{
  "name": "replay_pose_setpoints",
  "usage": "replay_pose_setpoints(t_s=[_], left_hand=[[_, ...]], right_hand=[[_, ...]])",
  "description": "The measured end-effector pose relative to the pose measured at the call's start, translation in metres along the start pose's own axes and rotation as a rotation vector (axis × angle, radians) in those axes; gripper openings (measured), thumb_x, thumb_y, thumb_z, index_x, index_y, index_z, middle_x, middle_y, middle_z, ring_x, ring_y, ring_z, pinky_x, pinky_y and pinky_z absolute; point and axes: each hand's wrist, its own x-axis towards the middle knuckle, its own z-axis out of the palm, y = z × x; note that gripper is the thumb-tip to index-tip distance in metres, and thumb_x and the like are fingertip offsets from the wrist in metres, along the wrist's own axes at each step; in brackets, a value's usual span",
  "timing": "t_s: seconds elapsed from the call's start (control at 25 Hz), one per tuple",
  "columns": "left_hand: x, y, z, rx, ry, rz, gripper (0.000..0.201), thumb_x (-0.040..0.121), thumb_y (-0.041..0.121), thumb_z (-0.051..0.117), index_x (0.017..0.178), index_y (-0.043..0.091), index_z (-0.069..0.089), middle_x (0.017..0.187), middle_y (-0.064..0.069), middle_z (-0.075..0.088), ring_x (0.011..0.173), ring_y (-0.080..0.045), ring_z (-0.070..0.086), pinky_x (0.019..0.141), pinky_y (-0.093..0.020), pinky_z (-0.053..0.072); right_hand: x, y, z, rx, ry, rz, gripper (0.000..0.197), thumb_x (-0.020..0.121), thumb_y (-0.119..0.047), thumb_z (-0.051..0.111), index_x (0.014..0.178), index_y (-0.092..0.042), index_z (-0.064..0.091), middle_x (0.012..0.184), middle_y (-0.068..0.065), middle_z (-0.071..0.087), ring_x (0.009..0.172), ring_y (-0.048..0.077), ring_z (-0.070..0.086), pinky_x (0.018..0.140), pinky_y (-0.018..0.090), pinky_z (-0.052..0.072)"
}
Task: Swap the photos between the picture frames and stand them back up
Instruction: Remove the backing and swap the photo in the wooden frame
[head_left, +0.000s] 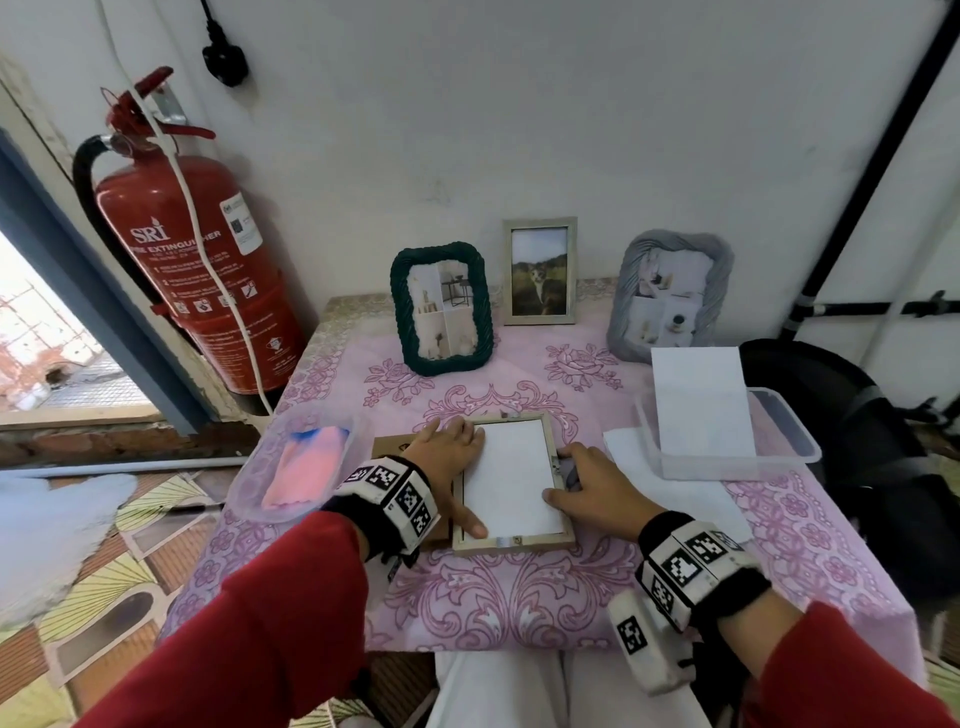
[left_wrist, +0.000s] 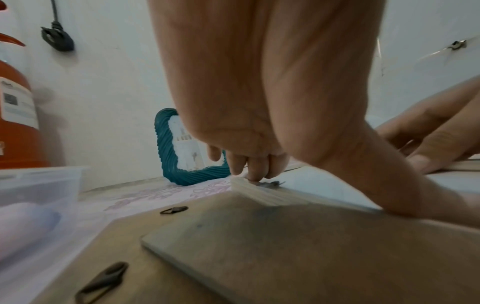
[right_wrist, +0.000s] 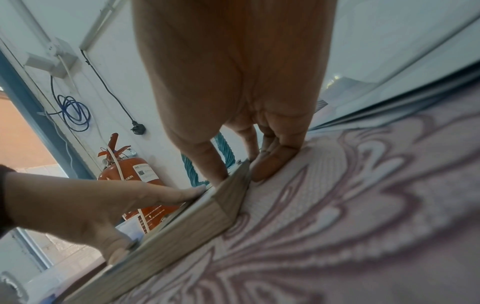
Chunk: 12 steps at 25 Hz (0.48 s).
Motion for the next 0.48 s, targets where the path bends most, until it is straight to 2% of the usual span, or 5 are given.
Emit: replay_pose_setpoints(t_s=[0.2,0.48], left_hand=[[0.001,0.008,-0.007,0.028,0.001,-0.013,0.126,0.061,0.065,0.072,0.149,0.005,0.004,0.157,-0.015,0.005,0.147,-0.024,0.000,0.114,-0.042,-0.015],[-0.003,0.013,-0.009,0.047,0.018,-0.026,0.125,0.060,0.065,0.072,0.149,0.007,0.007,0.157,-0.014,0.010,0.147,-0.023,0.004,0.113,-0.048,-0.017]], right_hand=[[-0.002,0.000,-0.002,0.006,-0.004,-0.009,0.053,0.085,-0.025,0.063,0.131,-0.011,0.038,0.103,0.002,0.040,0.096,0.013,0.041,0.077,0.022,0.031],[-0.003,-0.001,-0.003,0.010,-0.001,-0.010,0.052,0.086,-0.027,0.063,0.129,-0.012,0.040,0.102,0.002,0.040,0.091,0.016,0.045,0.077,0.023,0.034]])
